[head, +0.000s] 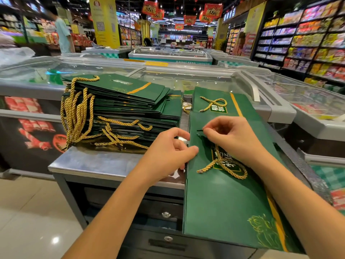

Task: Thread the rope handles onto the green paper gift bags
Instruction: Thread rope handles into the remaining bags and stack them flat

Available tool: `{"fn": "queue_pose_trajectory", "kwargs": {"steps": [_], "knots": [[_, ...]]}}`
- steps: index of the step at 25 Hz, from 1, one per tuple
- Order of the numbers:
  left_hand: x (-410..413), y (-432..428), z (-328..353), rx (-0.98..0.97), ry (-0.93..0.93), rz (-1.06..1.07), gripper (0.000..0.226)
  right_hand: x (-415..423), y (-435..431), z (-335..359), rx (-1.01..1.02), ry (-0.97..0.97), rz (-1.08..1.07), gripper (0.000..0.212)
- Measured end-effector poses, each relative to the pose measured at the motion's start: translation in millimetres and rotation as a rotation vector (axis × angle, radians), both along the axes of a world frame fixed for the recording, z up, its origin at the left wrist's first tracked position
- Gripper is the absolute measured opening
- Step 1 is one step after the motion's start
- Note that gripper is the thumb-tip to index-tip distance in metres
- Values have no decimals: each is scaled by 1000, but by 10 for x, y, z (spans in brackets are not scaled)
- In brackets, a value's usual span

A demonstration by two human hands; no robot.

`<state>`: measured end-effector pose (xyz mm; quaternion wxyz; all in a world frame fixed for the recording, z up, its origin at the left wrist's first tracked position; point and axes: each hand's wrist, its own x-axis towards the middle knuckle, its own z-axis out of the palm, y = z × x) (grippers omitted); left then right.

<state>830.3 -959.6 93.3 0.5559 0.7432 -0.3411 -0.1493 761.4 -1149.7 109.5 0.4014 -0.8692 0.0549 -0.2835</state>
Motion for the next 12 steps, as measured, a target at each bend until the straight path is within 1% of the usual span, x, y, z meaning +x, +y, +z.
{"fn": "queue_pose_trajectory", "kwargs": {"steps": [5, 9, 12], "knots": [[52, -21, -51, -24, 6, 44, 11, 7, -51, -49, 11, -7, 35, 6], [79, -27, -84, -69, 27, 22, 16, 14, -50, -63, -24, 28, 70, 7], [81, -23, -100, -98, 29, 6, 15, 26, -60, -71, -59, 27, 75, 8]]}}
